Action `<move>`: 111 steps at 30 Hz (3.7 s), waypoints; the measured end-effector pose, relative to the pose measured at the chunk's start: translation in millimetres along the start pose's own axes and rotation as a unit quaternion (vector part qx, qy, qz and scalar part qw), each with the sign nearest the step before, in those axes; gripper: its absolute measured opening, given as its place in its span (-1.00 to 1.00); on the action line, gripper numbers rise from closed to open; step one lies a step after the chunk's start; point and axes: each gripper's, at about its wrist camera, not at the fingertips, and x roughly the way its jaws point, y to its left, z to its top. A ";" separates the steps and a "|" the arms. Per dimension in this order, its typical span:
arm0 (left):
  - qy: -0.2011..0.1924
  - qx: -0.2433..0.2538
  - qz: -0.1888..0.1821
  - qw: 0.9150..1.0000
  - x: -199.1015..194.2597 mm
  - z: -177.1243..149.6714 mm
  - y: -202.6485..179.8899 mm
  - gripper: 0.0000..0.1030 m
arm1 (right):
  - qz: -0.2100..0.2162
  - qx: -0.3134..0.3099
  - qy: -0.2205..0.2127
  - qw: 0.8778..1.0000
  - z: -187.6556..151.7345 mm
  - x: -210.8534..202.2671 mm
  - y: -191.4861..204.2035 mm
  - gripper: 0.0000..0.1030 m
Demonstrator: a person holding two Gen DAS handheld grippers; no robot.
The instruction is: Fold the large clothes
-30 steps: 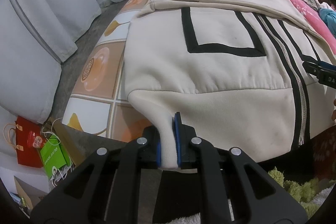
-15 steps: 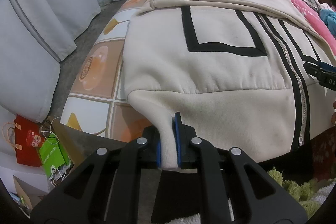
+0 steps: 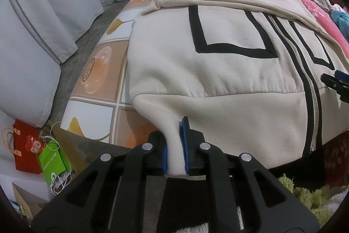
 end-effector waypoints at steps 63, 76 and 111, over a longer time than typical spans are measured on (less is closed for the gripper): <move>-0.075 -0.087 -0.202 0.973 -67.9 -6.8 58.7 -0.91 | 0.046 0.124 -0.056 0.990 -76.9 -135.9 -72.4 -0.90; -0.075 -0.155 -0.235 0.957 -7.3 82.9 70.0 -0.90 | 0.052 0.143 -0.091 0.984 22.7 -85.9 -85.5 -0.90; -0.109 -0.104 -0.143 0.978 -12.7 64.5 89.2 0.04 | -0.008 0.116 -0.041 0.992 -0.7 -40.9 -111.5 -0.03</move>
